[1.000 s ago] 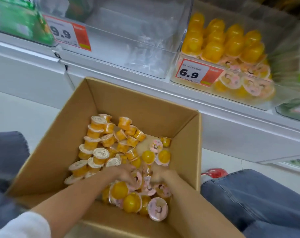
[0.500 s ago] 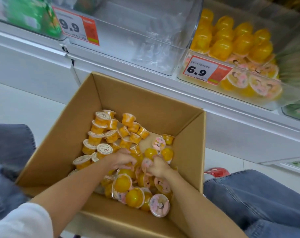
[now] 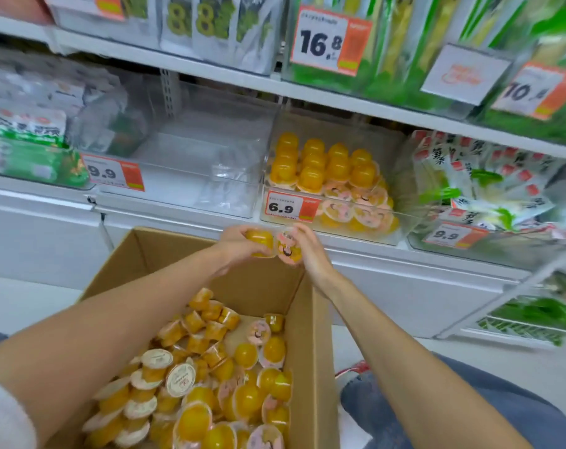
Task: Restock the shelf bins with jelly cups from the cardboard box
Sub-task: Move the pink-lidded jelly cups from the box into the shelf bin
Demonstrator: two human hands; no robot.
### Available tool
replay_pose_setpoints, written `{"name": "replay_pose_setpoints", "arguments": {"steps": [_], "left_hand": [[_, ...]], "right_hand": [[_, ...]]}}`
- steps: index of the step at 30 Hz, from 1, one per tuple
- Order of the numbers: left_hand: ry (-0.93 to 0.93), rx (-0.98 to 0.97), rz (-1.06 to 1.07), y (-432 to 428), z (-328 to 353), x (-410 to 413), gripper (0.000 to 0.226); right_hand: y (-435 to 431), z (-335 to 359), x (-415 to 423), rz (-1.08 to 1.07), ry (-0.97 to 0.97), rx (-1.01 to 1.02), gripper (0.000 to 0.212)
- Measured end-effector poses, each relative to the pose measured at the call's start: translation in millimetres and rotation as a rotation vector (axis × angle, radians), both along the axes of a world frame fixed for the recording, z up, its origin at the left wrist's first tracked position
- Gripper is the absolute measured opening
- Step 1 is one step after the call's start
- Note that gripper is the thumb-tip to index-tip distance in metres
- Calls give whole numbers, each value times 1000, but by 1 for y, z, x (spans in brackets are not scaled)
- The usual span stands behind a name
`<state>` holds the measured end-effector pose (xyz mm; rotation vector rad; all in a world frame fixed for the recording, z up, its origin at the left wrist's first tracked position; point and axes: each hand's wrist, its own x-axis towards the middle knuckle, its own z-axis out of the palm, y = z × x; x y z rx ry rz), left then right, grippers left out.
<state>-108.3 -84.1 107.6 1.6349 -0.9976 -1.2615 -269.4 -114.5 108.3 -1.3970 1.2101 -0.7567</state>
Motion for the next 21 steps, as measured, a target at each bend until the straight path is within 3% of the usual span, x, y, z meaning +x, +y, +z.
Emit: {"name": "replay_pose_setpoints", "arguments": {"steps": [5,7,11,13,16,21], "left_hand": [[-622,-332,-38,-24,69,-27,62],[-703,-435,-19,-39,88,-42,70],[-697,-498,-18,-88,108,-71,76],[-704,-475,-68,-114,105,-85,76],[-832,-428,-180,-149,94,-99,71],[-1226,-381,-320,-183,75,-107,66]], "right_hand": [[-15,66,-34,-111,-70,-305,43],[-31,82,-48,-175,6,-411,54],[-79,95,-82,-264,308,-557,65],[-107,93,-98,-233,458,-573,62],[-146,81,-111,-120,626,-633,31],[-167,75,-113,40,756,-652,24]]}}
